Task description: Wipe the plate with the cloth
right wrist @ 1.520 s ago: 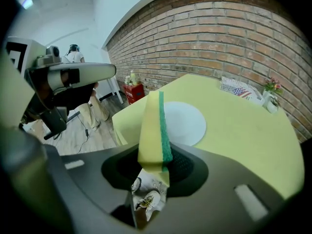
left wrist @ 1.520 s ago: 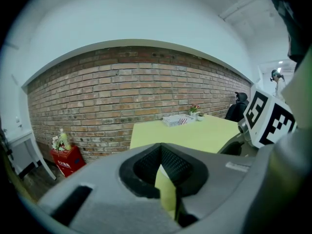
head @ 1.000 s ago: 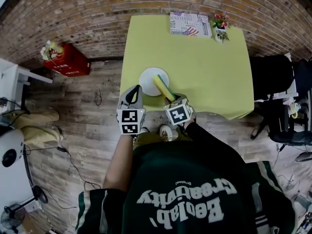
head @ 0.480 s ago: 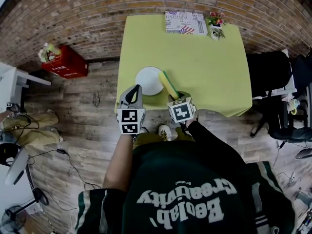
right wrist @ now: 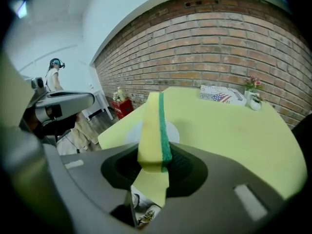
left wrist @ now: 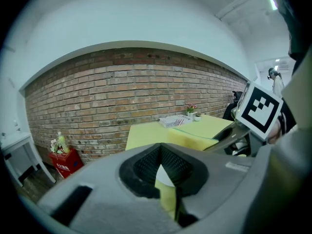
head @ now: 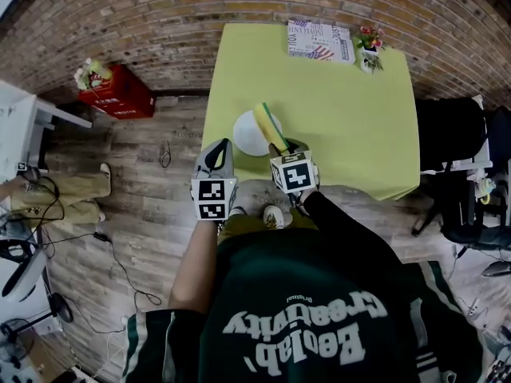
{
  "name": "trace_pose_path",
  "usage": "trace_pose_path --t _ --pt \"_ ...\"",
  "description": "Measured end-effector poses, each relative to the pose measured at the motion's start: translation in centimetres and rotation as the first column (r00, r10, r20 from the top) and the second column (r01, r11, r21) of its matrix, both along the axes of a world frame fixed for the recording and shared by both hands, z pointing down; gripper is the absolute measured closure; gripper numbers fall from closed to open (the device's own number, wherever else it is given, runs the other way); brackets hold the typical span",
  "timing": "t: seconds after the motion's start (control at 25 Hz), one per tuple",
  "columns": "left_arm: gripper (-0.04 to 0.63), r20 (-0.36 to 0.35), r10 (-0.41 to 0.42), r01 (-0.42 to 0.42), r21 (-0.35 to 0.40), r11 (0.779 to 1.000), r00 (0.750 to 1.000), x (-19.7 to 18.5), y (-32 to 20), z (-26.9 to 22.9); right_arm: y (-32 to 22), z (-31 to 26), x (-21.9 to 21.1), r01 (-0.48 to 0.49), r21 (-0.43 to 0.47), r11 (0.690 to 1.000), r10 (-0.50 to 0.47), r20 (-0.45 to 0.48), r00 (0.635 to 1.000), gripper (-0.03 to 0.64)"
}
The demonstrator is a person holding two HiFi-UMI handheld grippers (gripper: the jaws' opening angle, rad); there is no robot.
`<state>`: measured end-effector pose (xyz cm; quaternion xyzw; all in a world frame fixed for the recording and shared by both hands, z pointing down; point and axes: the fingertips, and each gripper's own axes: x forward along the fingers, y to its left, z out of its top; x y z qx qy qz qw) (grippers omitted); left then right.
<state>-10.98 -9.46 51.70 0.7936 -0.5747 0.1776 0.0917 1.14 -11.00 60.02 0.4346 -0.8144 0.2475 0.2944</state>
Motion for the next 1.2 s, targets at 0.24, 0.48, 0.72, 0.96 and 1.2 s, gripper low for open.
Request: trace_pose_path --t 0.24,0.48,0.72,0.96,1.2 --pt "0.592 0.009 -0.052 0.052 -0.014 0.999 0.999 -2.3 0.3 0.5 0.1 1.1 -4.3 0.096 -0.017 0.995 -0.096 -0.008 0.995 0.482" --pt "0.592 0.020 -0.090 0.090 -0.022 0.996 0.996 -3.8 0.5 0.8 1.0 2.6 -6.3 0.181 -0.045 0.982 -0.183 -0.046 0.982 0.480" --pt "0.592 0.027 -0.104 0.104 -0.026 0.994 0.994 -4.3 1.0 0.9 0.7 2.7 -5.8 0.163 -0.035 0.986 -0.165 -0.056 0.985 0.480" --pt "0.592 0.020 -0.090 0.090 -0.022 0.996 0.996 -3.7 0.6 0.8 -0.7 2.8 -2.7 0.071 -0.027 0.997 -0.073 -0.083 0.994 0.481" --pt "0.592 0.023 -0.068 0.069 -0.020 0.997 0.997 -2.6 -0.3 1.2 -2.0 2.7 1.0 -0.014 -0.018 1.000 0.012 -0.099 0.995 0.481"
